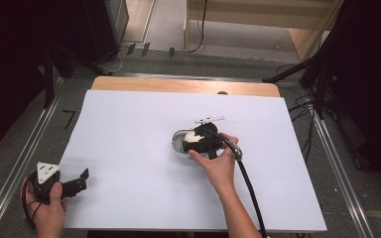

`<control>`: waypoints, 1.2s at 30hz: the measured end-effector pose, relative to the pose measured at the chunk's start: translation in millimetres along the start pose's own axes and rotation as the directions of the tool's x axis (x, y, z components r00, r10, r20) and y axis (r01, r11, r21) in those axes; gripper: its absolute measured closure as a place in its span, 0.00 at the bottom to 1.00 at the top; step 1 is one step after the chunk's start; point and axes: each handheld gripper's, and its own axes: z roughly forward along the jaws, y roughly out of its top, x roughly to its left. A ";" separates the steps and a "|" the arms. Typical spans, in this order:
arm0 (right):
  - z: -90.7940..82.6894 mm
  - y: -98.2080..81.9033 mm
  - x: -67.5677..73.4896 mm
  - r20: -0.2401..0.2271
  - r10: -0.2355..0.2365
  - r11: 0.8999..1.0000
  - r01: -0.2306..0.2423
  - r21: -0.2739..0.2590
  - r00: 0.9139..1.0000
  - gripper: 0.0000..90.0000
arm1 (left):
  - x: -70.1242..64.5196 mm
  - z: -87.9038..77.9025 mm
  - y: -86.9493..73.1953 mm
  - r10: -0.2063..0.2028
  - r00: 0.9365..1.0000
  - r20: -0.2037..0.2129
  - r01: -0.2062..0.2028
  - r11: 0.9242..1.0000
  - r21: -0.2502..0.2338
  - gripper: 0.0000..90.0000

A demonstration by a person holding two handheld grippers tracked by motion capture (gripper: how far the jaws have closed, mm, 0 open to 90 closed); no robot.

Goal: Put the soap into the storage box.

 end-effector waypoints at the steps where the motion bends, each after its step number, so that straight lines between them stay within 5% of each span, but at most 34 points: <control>1: -1.8 0.6 -0.6 -0.003 0.008 1.000 -0.008 -0.006 1.000 0.23 | 0.0 0.0 0.0 0.001 1.000 0.000 -0.001 1.000 0.000 0.00; 23: -30.8 1.1 -13.2 0.022 0.020 0.996 -0.018 -0.086 1.000 0.19 | -0.8 0.0 0.0 0.006 1.000 -0.008 -0.006 1.000 0.002 0.00; 36: -43.8 -20.4 -44.2 0.024 0.049 0.993 -0.046 -0.107 0.999 0.15 | -1.3 0.0 -0.1 0.008 1.000 -0.012 -0.008 1.000 0.000 0.00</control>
